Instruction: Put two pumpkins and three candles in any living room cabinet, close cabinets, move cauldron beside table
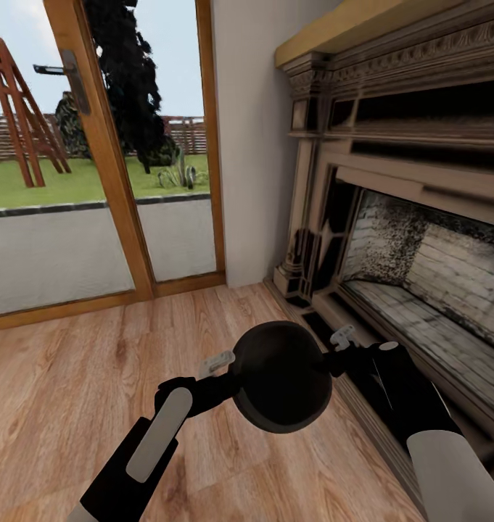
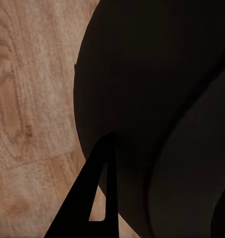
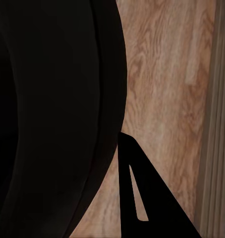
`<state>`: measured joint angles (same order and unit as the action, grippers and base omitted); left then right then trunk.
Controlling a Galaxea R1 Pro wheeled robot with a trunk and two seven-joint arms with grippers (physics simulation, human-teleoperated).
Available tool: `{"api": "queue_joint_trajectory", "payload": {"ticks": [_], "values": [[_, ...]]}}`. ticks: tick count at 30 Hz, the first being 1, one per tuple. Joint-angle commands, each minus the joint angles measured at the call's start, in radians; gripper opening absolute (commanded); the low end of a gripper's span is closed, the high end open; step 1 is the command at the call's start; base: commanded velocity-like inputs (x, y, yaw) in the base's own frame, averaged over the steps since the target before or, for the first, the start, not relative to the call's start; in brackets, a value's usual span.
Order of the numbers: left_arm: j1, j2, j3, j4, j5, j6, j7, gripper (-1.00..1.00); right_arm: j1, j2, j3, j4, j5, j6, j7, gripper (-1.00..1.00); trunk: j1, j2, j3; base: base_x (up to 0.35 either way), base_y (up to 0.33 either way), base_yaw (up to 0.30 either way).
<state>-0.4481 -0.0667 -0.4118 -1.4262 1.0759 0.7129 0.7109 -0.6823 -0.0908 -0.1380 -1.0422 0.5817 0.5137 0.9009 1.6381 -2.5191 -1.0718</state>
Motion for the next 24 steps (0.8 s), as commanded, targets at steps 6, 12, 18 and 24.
{"api": "queue_joint_trajectory", "payload": {"ticks": [6,12,18,24], "values": [[-0.001,0.001,-0.005,0.0,-0.067,0.085,-0.4,-1.0,0.0,-0.216,-0.001,0.0,0.073,0.227,0.523,-1.0,-0.002,0.0,0.011,0.0,0.0,0.0],[-0.001,0.001,-0.005,0.001,-0.067,0.085,-0.4,-1.0,0.0,-0.216,-0.002,-0.001,0.073,0.227,0.523,-1.0,-0.003,0.001,0.022,0.0,0.0,0.0],[-0.001,0.001,-0.005,0.001,-0.067,0.085,-0.4,-1.0,0.0,-0.217,-0.002,-0.001,0.073,0.227,0.523,-1.0,-0.005,0.002,0.038,0.0,0.0,0.0],[-0.001,0.002,-0.005,0.002,-0.067,0.085,-0.4,-1.0,0.0,-0.217,0.001,-0.003,0.071,0.227,0.523,-1.0,-0.006,0.003,0.049,0.0,0.0,0.0]]}}
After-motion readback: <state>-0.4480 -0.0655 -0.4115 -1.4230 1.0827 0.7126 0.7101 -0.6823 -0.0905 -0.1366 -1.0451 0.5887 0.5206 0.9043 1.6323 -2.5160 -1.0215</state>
